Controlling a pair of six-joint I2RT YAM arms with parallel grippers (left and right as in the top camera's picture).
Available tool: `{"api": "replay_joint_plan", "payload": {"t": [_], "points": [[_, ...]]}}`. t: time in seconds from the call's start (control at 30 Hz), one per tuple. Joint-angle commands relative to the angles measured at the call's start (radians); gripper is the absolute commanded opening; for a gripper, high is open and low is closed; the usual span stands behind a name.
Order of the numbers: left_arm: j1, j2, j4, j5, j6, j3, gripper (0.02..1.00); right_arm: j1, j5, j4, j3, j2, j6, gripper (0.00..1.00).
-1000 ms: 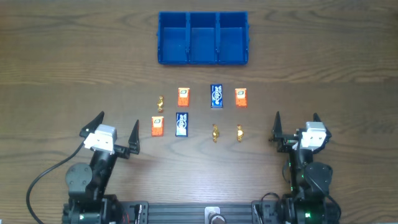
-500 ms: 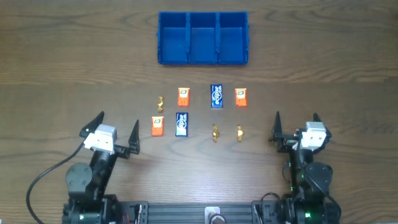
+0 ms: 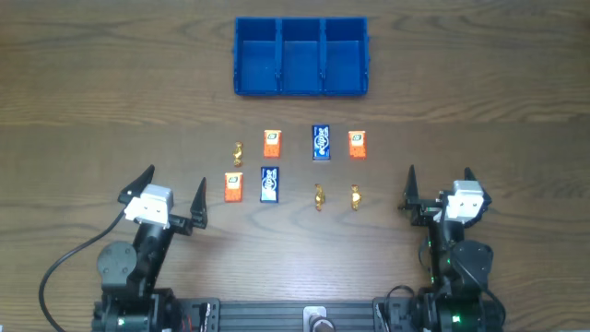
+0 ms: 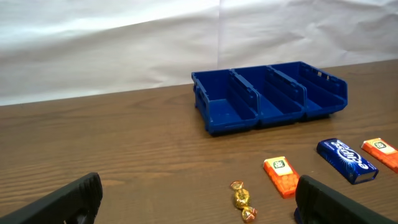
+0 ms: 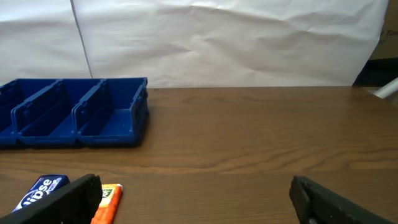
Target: Sort Candies Into Trays
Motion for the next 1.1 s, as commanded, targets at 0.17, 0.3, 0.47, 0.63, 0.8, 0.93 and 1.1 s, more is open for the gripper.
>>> {"api": "replay_joint_plan", "payload": {"t": [0.17,0.3,0.47,0.63,0.8,0.93,1.1], "points": [[0.002,-0.006,-0.028,-0.002,0.011,-0.022,0.998,-0.007,-0.01,-0.006,-0.002,-0.008,-0.015,0.998],[0.002,0.004,-0.011,0.046,0.013,-0.007,0.998,-0.007,-0.009,-0.006,-0.002,-0.008,-0.015,0.998],[-0.014,0.153,-0.036,0.097,-0.034,0.145,0.998,-0.007,-0.009,-0.006,-0.002,-0.008,-0.015,0.998],[-0.107,0.595,-0.322,0.04,-0.143,0.498,1.0,-0.007,-0.009,-0.006,-0.002,-0.008,-0.015,0.998],[-0.307,1.047,-0.558,-0.209,-0.379,0.689,0.998,-0.007,-0.01,-0.006,-0.002,-0.008,-0.015,0.998],[-0.36,1.284,-0.518,-0.246,-0.463,0.703,0.996,-0.007,-0.01,-0.006,-0.002,-0.008,-0.015,0.998],[-0.365,1.451,-0.499,-0.28,-0.492,0.716,0.985,-0.007,-0.01,-0.006,-0.002,-0.008,-0.015,0.998]]}}
